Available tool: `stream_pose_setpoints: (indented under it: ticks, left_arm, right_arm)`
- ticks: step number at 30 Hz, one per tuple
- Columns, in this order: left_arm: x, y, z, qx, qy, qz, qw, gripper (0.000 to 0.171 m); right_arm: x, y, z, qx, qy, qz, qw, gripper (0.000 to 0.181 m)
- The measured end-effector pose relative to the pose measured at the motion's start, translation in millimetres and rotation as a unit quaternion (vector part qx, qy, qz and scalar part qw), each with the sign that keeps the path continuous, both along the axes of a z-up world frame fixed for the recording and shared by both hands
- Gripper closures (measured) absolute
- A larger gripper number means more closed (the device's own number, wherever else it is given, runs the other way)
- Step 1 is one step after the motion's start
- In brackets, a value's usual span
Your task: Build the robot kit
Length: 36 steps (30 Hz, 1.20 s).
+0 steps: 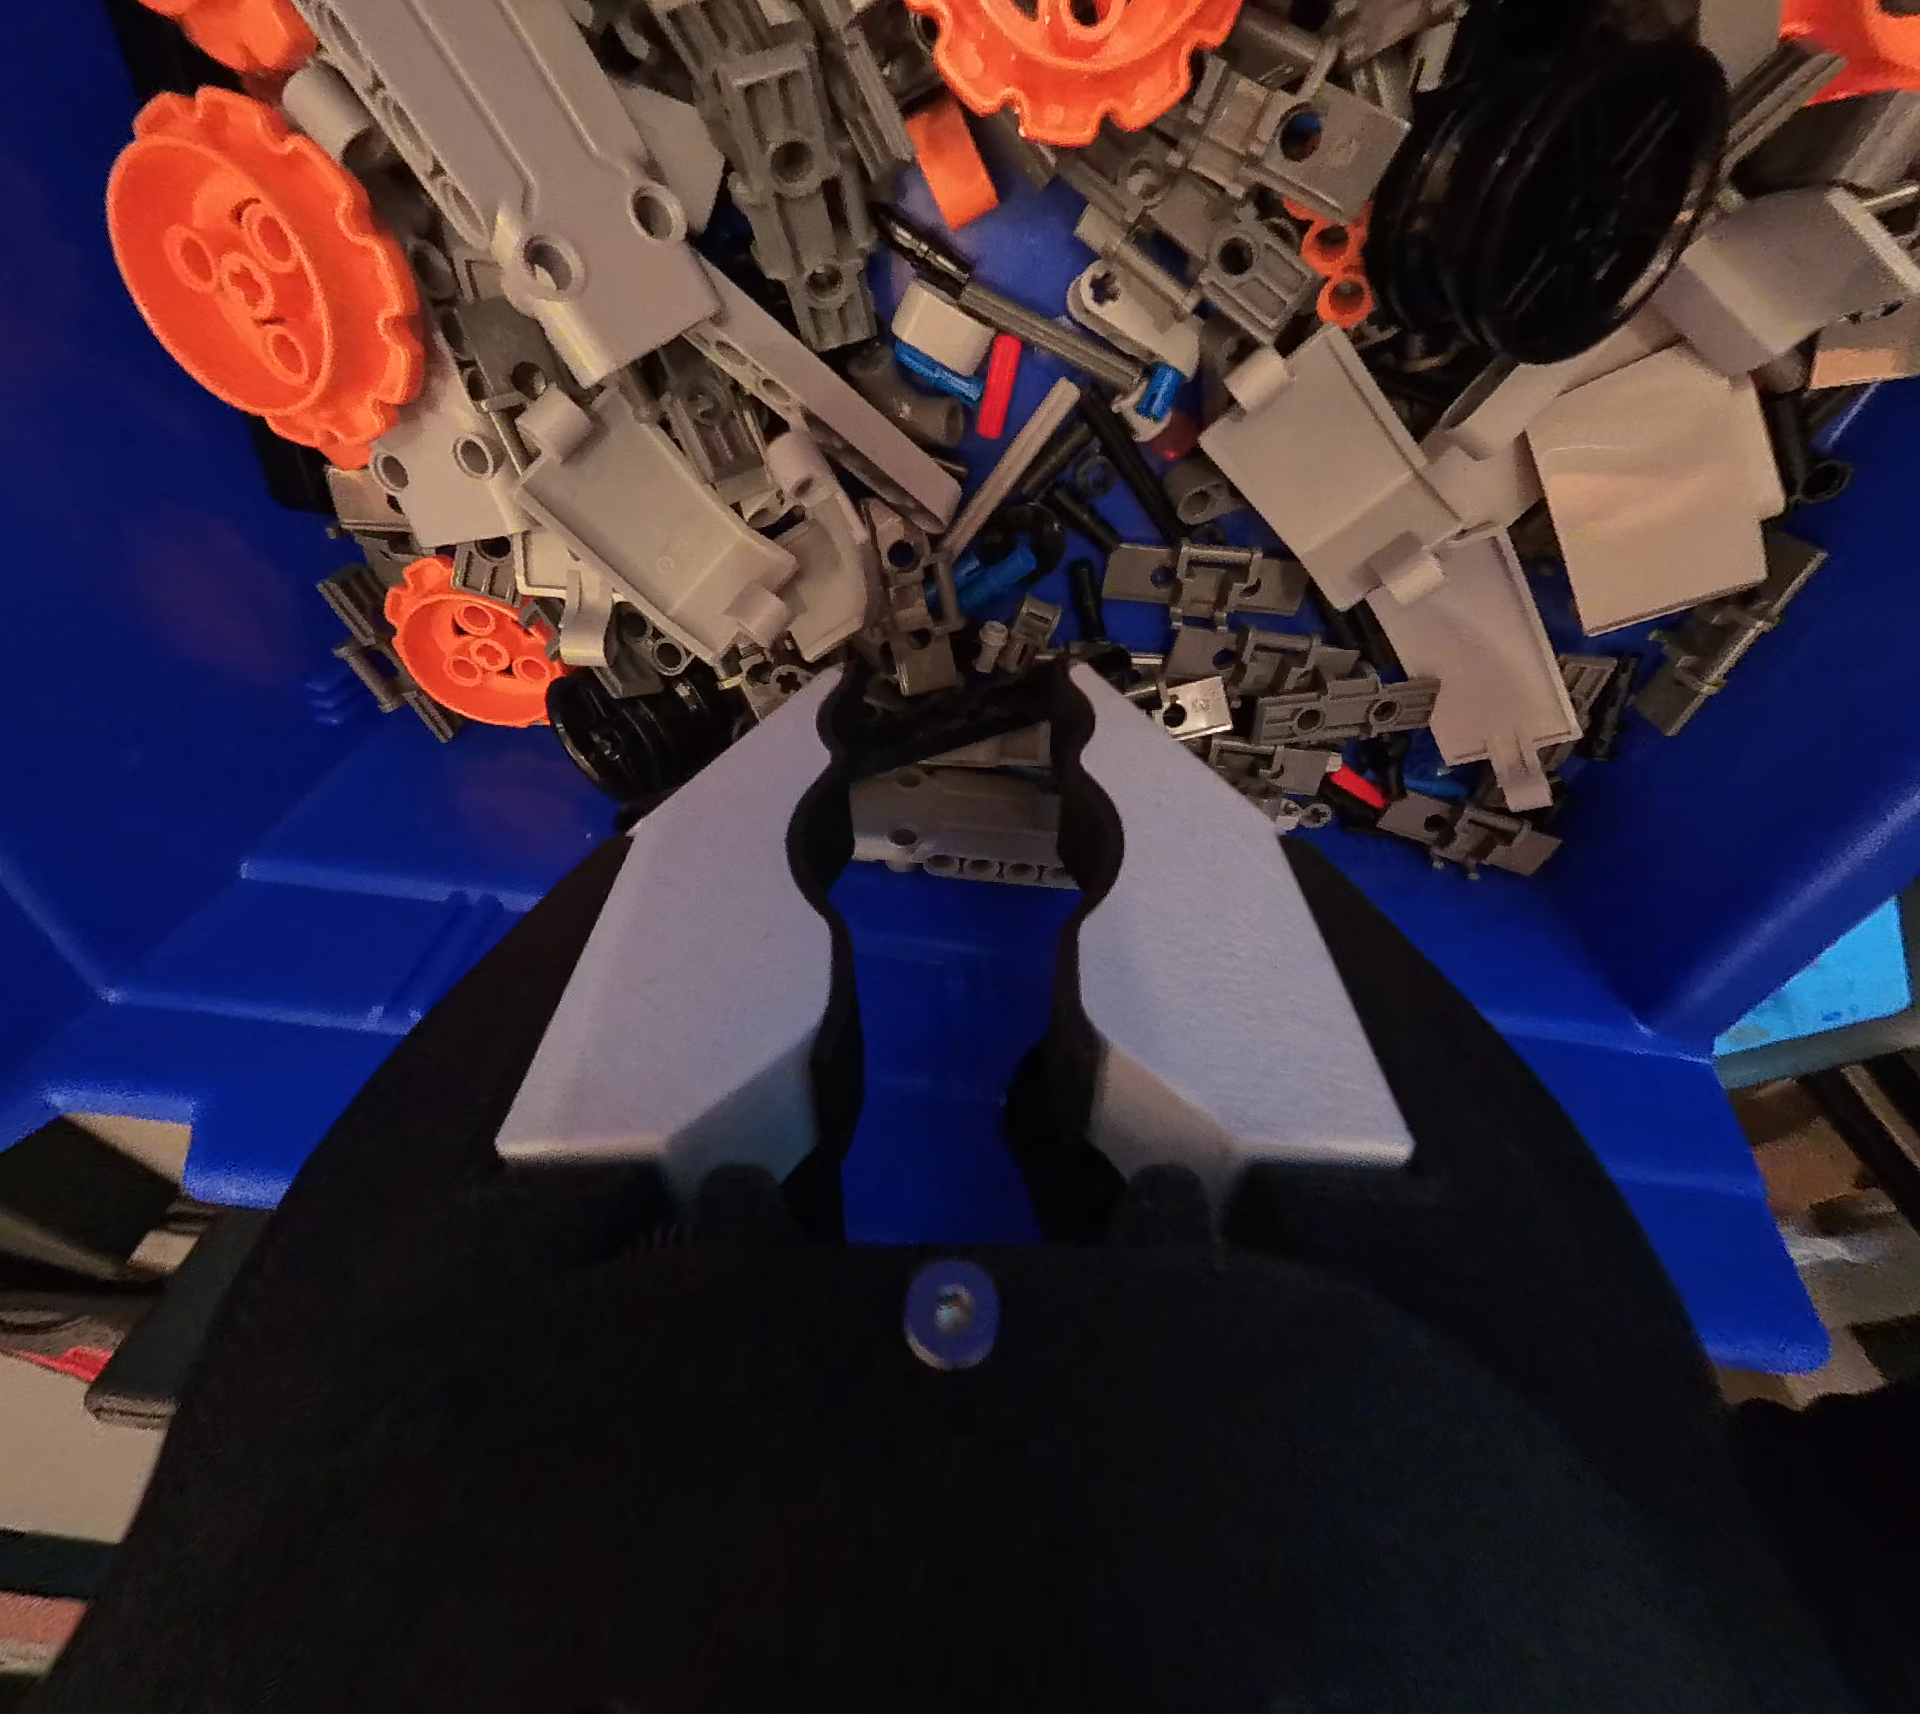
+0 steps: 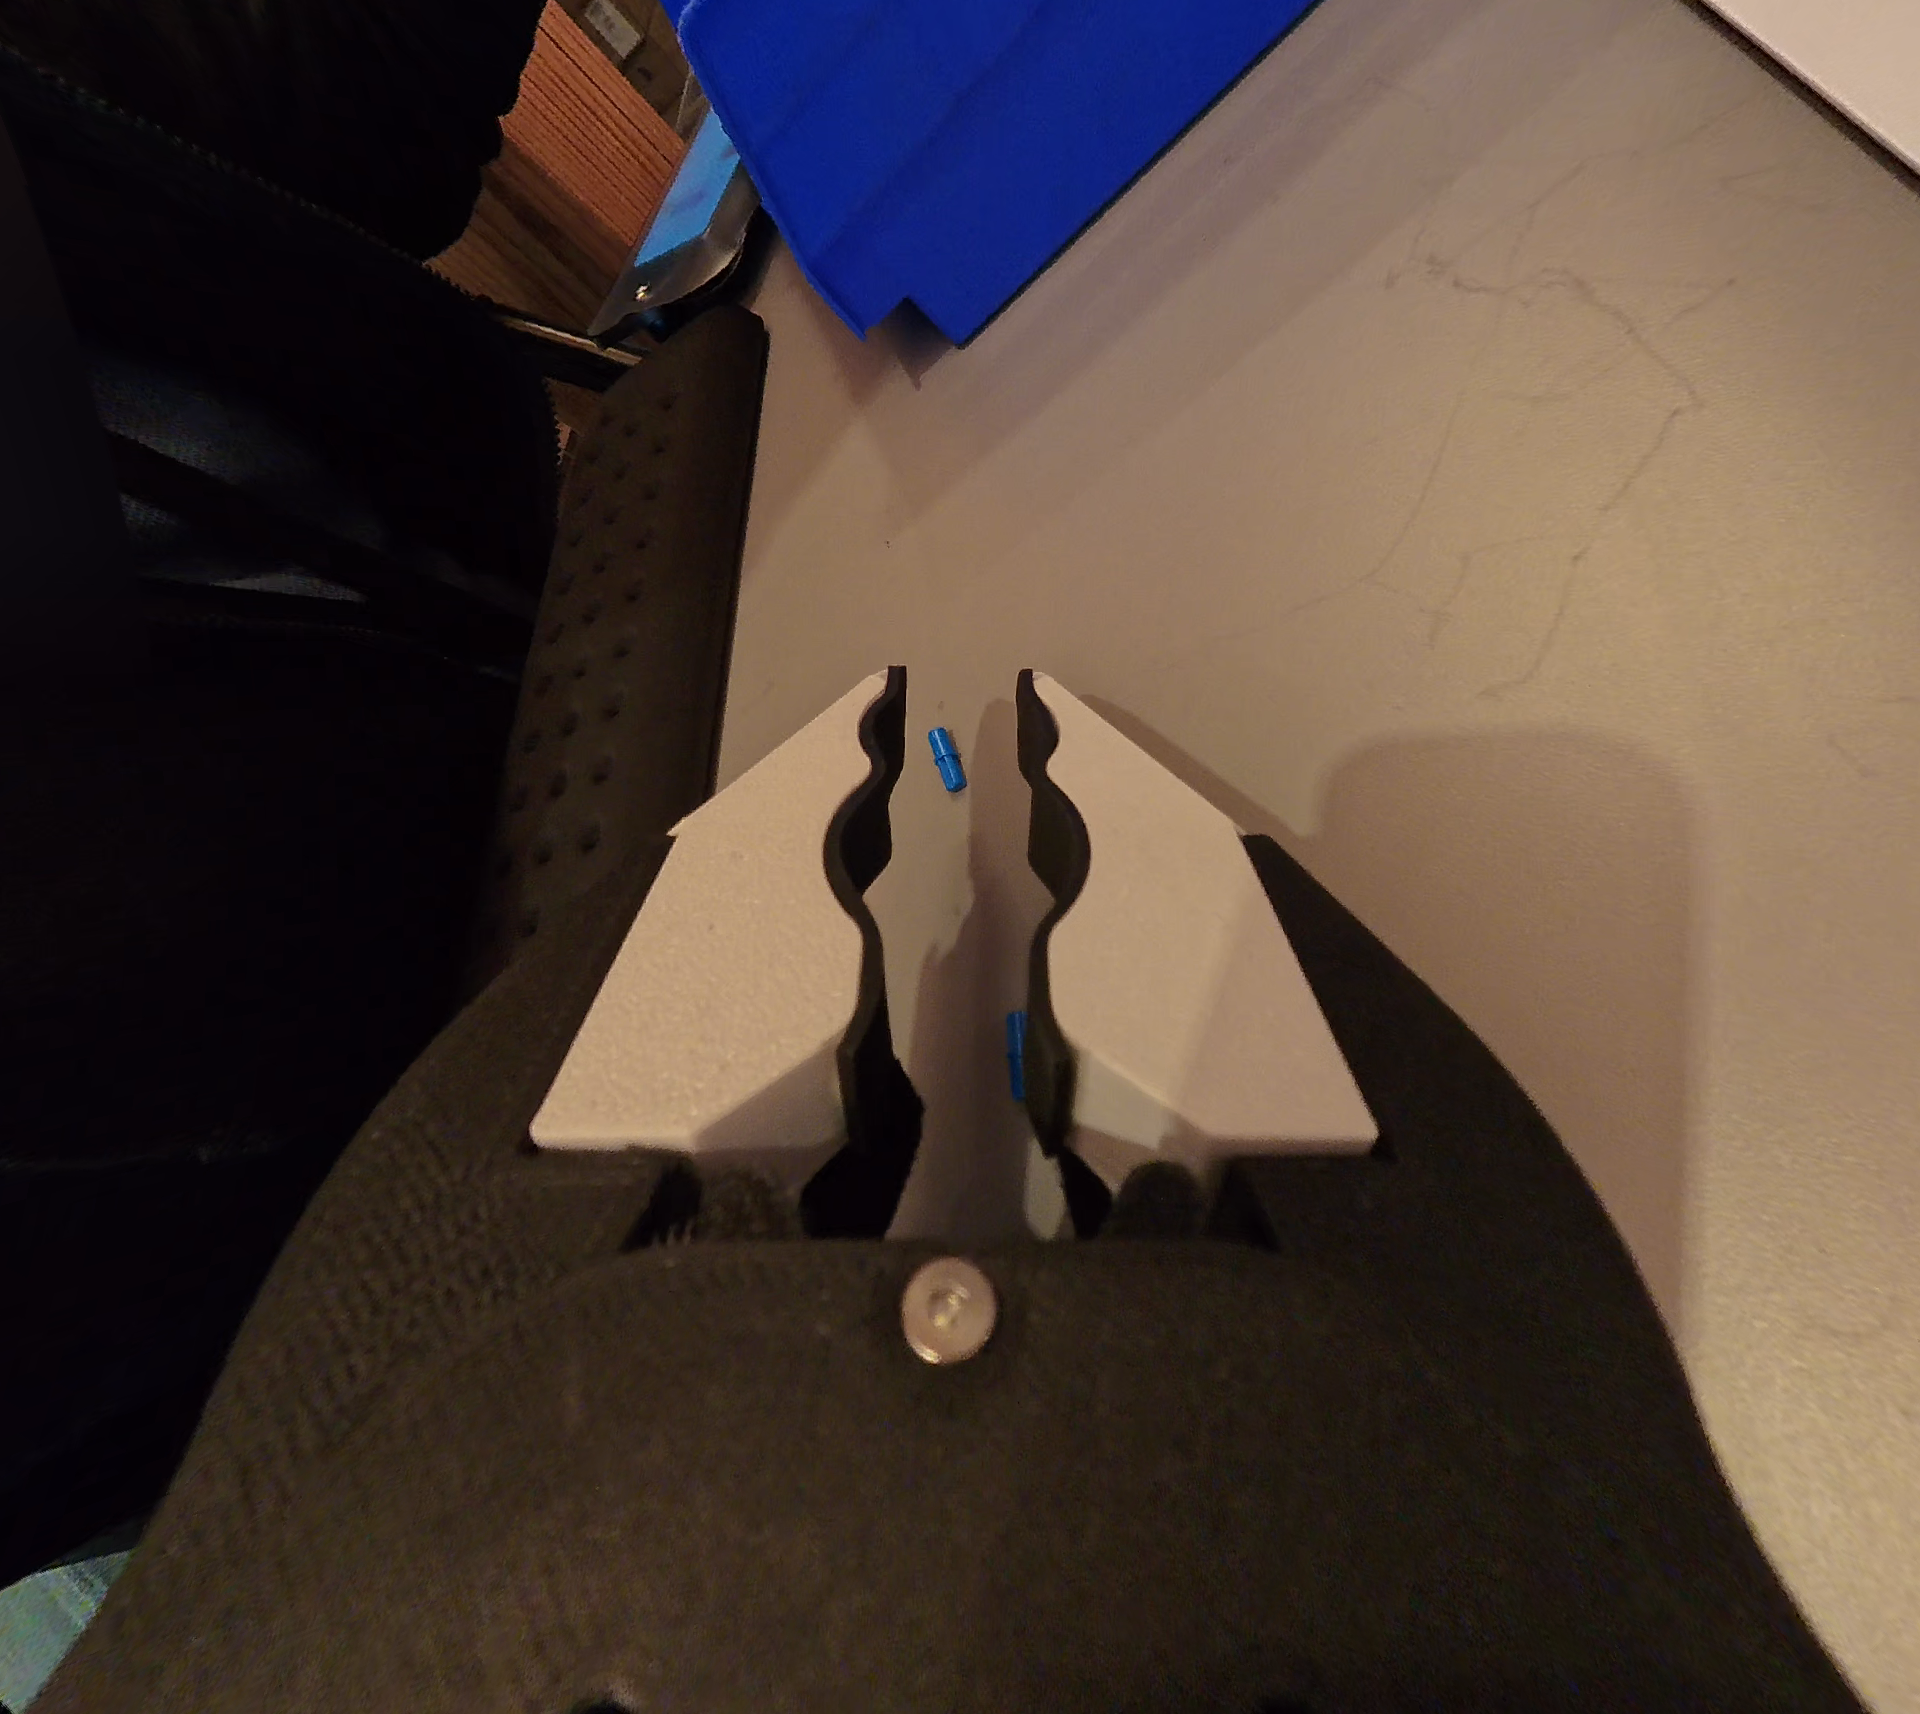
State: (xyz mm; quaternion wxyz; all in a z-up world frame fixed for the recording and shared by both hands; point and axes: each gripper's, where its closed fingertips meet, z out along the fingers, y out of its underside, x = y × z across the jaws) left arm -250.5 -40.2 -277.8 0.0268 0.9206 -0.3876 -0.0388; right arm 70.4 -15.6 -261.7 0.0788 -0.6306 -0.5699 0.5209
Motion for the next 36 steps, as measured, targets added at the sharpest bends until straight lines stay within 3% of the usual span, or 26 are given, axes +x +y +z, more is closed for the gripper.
stream_pose_setpoints:
  ticks: [5, 9, 12, 19, 27, 32, 36]
  left_arm:
    - [-2, 4, -4, -0.015, 0.010, 0.005, 1.000, 0.132]
    - [2, -1, -15, -0.034, 0.017, -0.012, 0.999, 0.153]
    - [1, 0, -15, -0.031, 0.027, -0.018, 0.999, 0.154]
    - [-2, 27, 2, 0.026, 0.007, -0.001, 1.000, 0.155]
    - [-1, 66, 15, 0.097, -0.007, 0.009, 0.995, 0.152]
    - [-2, 63, 16, 0.098, -0.013, 0.014, 0.995, 0.135]
    - [-7, 55, 25, 0.102, -0.009, 0.016, 0.995, 0.134]
  right_arm:
    - [0, 0, 1, 0.000, 0.001, 0.000, 1.000, 0.162]
    - [0, 0, 1, -0.001, 0.002, 0.000, 1.000, 0.162]
    - [0, 0, 1, 0.000, 0.001, 0.000, 1.000, 0.162]
    - [0, 0, 0, 0.000, 0.001, 0.000, 1.000, 0.162]
    - [0, 1, 1, -0.001, 0.002, -0.001, 1.000, 0.162]
    - [0, 1, 1, -0.001, 0.002, -0.001, 1.000, 0.162]
    - [0, 0, 1, -0.001, 0.002, -0.001, 1.000, 0.162]
